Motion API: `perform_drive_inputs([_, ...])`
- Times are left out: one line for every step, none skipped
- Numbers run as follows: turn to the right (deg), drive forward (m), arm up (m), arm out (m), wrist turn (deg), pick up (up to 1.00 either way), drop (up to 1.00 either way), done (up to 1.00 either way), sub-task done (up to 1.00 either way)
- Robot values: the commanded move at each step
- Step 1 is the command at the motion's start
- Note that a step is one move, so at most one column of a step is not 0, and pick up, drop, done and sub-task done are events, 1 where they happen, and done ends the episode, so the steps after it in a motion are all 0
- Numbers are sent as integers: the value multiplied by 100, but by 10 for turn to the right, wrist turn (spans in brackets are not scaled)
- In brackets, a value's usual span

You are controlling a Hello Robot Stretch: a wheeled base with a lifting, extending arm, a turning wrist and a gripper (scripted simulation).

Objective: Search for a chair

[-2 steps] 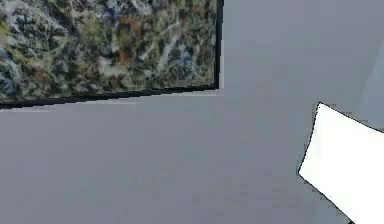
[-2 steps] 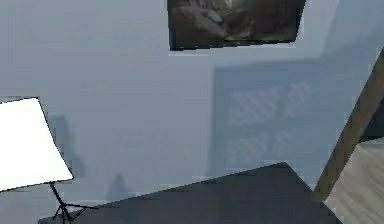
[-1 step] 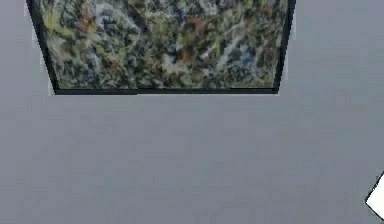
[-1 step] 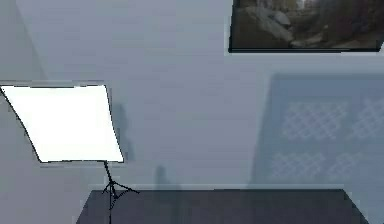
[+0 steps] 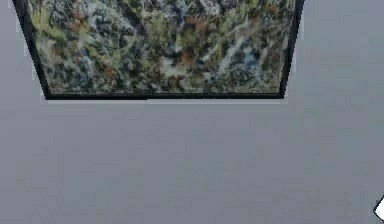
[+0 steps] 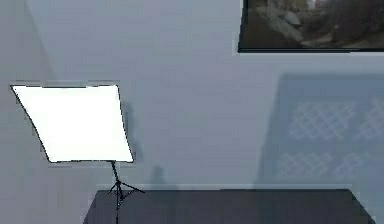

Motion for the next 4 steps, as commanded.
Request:
perform_drive_inputs([450, 0, 0, 0, 0, 0, 0, 0, 0])
perform_drive_inputs([450, 0, 0, 0, 0, 0, 0, 0, 0])
perform_drive_inputs([180, 0, 0, 0, 0, 0, 0, 0, 0])
perform_drive_inputs([0, 15, 0, 0, 0, 0, 0, 0, 0])
